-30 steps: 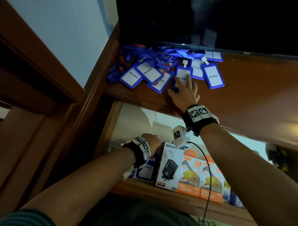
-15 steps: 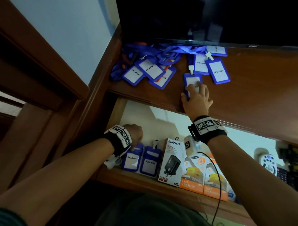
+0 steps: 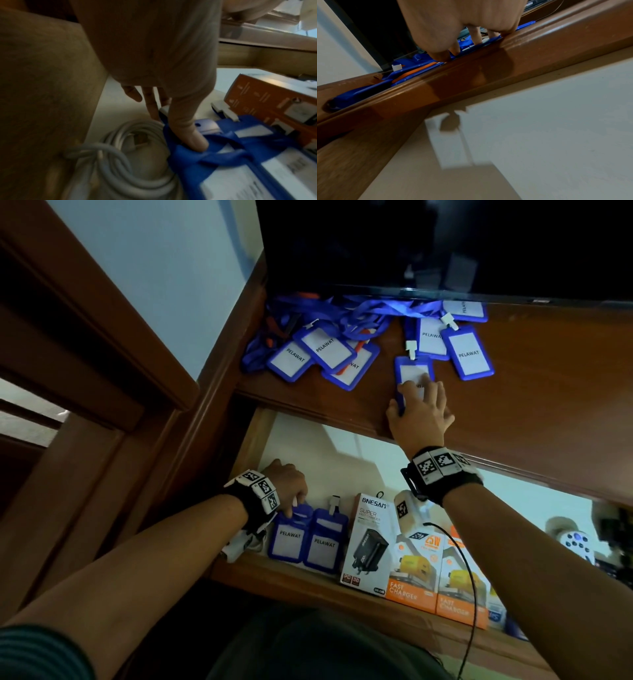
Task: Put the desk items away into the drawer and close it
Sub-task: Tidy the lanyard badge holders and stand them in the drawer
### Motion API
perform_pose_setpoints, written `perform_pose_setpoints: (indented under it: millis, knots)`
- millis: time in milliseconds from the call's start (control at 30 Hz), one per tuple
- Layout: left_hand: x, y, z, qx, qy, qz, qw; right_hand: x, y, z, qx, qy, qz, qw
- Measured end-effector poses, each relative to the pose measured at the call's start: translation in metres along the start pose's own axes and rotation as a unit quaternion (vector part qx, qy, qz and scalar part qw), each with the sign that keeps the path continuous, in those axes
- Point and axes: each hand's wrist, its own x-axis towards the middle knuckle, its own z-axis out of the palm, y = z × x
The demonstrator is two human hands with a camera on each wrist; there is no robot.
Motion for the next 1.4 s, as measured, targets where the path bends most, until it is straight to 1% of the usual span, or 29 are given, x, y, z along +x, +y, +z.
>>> perform_pose_setpoints:
  millis: [67, 200, 300, 433, 467, 533, 633, 733, 867, 1033, 1133, 1267, 1400]
  knots:
    - [0.001, -0.002, 0.001, -0.003, -0.002, -0.007, 1.000, 0.000, -0.001, 0.001, 0.000, 0.000, 0.000, 1.000]
    - [0.002, -0.001, -0.001, 0.010, -0.023, -0.002, 1.000, 0.000, -0.002, 0.000, -0.002, 0.005, -0.001, 1.000]
    - [0.002, -0.001, 0.000, -0.001, -0.028, 0.003, 1.000, 0.001, -0.002, 0.000, -0.003, 0.006, 0.003, 1.000]
    - [-0.003, -0.006, -0.001, -0.067, -0.004, -0.024, 0.997, 0.000, -0.002, 0.001, 0.000, 0.006, 0.005, 1.000]
    - [-0.006, -0.009, -0.003, -0.072, -0.009, -0.035, 0.997, 0.000, -0.002, 0.001, 0.001, 0.006, 0.005, 1.000]
    - [-0.014, -0.017, -0.006, -0.040, -0.032, -0.051, 0.997, 0.000, -0.002, 0.000, 0.003, 0.006, 0.003, 1.000]
    - [-0.025, -0.021, 0.001, 0.031, -0.020, -0.058, 0.998, 0.000, -0.003, 0.000, 0.005, 0.005, 0.002, 1.000]
    - [-0.028, -0.014, 0.006, 0.034, -0.009, -0.067, 0.997, 0.000, -0.002, -0.001, 0.004, 0.000, 0.000, 1.000]
    - [-0.026, -0.012, 0.004, 0.054, -0.018, -0.075, 0.996, -0.001, 0.000, -0.002, -0.001, -0.005, -0.004, 1.000]
    - [-0.028, -0.011, 0.004, 0.060, 0.037, -0.130, 0.989, -0.001, 0.000, 0.000, 0.003, 0.005, -0.007, 1.000]
    - [-0.026, -0.010, -0.001, 0.089, 0.066, -0.139, 0.984, -0.001, 0.000, 0.000, 0.003, 0.006, -0.007, 1.000]
    - [-0.025, -0.007, -0.003, 0.135, 0.078, -0.140, 0.978, -0.001, 0.002, 0.000, 0.000, 0.002, -0.009, 1.000]
    - [-0.027, -0.009, -0.005, 0.120, 0.075, -0.141, 0.980, 0.000, 0.001, -0.002, 0.003, -0.002, -0.007, 1.000]
